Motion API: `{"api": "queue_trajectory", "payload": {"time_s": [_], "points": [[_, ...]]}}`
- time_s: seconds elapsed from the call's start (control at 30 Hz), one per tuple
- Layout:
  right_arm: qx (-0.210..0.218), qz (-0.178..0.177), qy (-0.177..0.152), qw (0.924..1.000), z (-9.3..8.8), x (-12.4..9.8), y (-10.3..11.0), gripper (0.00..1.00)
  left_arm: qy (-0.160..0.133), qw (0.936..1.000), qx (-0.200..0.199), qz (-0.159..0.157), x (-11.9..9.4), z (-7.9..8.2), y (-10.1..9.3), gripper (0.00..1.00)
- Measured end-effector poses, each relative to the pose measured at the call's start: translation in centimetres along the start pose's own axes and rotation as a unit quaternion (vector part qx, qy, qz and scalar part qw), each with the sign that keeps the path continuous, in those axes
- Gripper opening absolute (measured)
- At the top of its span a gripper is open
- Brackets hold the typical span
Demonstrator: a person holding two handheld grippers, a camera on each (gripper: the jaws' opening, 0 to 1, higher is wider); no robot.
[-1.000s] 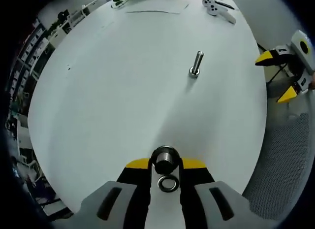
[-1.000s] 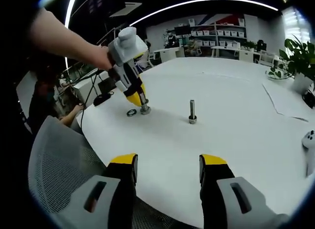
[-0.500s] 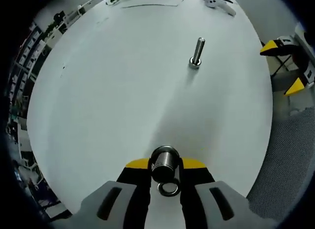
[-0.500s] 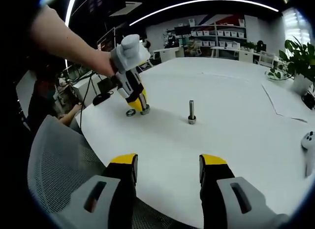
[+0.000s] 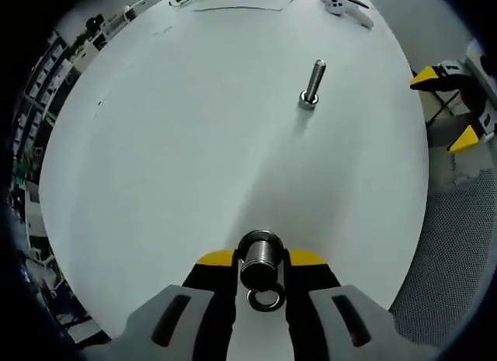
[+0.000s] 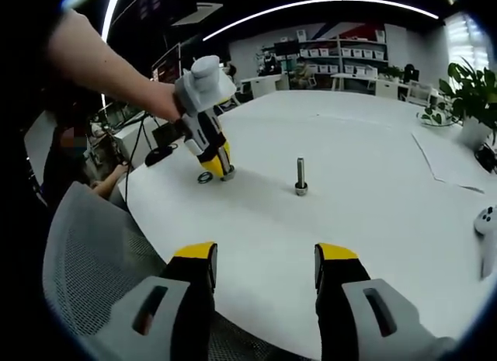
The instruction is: Place the washer onto the threaded stud by aligning its center hole with the stud, sliding it down to the base, and recovering from edge contact or off-axis alignment until the washer reaches the visible bottom stop.
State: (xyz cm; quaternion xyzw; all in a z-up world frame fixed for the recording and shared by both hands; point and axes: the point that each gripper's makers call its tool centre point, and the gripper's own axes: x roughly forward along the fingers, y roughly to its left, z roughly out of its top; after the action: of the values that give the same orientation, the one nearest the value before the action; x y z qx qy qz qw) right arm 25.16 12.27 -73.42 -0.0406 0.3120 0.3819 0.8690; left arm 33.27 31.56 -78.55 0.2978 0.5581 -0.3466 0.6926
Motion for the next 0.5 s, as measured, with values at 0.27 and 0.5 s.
{"api": "queue_trajectory", "payload": {"time_s": [0.27, 0.5], "points": [[-0.001, 0.002, 0.003, 1.0, -0.1, 0.1, 0.1, 0.53, -0.003, 1.0, -0.003, 0.003, -0.3, -0.5, 0.0, 0.26], [-0.005, 0.006, 0.005, 1.0, -0.1, 0.1, 0.3, 0.53, -0.015, 0.9996, -0.023, 0.01, -1.3, -1.8, 0.3, 0.28]]}}
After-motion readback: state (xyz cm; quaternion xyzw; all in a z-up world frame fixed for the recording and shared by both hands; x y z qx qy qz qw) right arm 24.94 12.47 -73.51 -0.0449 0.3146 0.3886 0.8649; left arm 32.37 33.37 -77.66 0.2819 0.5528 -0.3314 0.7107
